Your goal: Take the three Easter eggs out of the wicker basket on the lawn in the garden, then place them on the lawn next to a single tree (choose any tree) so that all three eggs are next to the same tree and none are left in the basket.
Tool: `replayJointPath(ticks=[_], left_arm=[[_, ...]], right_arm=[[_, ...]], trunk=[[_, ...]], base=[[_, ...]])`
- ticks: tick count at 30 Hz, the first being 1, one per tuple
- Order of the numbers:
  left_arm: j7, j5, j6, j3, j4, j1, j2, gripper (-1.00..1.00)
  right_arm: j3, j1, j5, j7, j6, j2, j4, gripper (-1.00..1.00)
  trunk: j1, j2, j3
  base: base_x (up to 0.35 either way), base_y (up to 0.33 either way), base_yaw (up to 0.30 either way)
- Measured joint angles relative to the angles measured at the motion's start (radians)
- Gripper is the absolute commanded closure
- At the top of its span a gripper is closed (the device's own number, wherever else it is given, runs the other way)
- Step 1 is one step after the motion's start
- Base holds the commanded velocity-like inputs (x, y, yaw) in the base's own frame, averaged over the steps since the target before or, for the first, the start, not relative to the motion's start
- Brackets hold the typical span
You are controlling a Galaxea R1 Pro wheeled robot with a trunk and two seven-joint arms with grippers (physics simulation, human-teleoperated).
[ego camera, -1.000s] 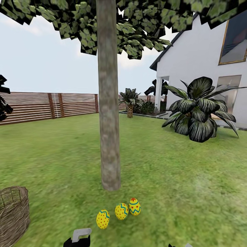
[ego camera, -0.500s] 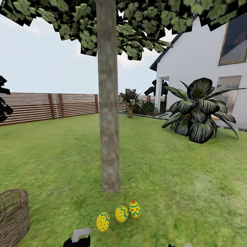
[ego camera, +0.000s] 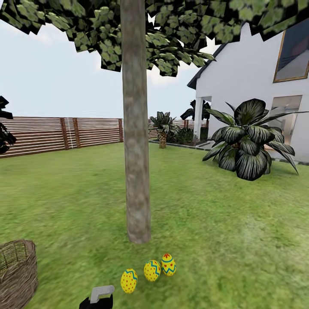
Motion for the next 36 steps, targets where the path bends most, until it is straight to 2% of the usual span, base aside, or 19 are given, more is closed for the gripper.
replayJointPath(ticks=[9,19,28,29,36], left_arm=[[0.000,0.000,0.000,0.000,0.006,0.000,0.000,-1.00],[-0.001,0.004,-0.004,0.000,0.051,0.000,0.000,-1.00],[-0.001,0.004,-0.029,0.000,0.060,0.001,0.001,-1.00],[-0.001,0.005,-0.045,0.000,0.084,0.001,0.002,-1.00],[-0.001,0.005,-0.066,-0.001,0.103,0.006,0.002,-1.00]], right_arm=[[0.000,0.000,0.000,0.000,0.000,0.000,0.011,-1.00],[0.000,-0.003,0.001,-0.001,-0.001,-0.001,0.071,-1.00],[0.001,-0.003,0.001,-0.001,-0.004,0.001,0.091,-1.00],[0.001,-0.003,-0.001,-0.001,-0.003,0.001,0.096,-1.00],[-0.005,-0.003,0.000,-0.001,-0.006,0.000,0.124,-1.00]], trunk=[[-0.035,0.063,0.028],[-0.073,0.133,0.060],[-0.107,0.196,0.088],[-0.111,0.203,0.091],[-0.138,0.252,0.113]], base=[[0.000,0.000,0.000],[0.000,0.000,0.000],[0.000,0.000,0.000],[0.000,0.000,0.000],[0.000,0.000,0.000]])
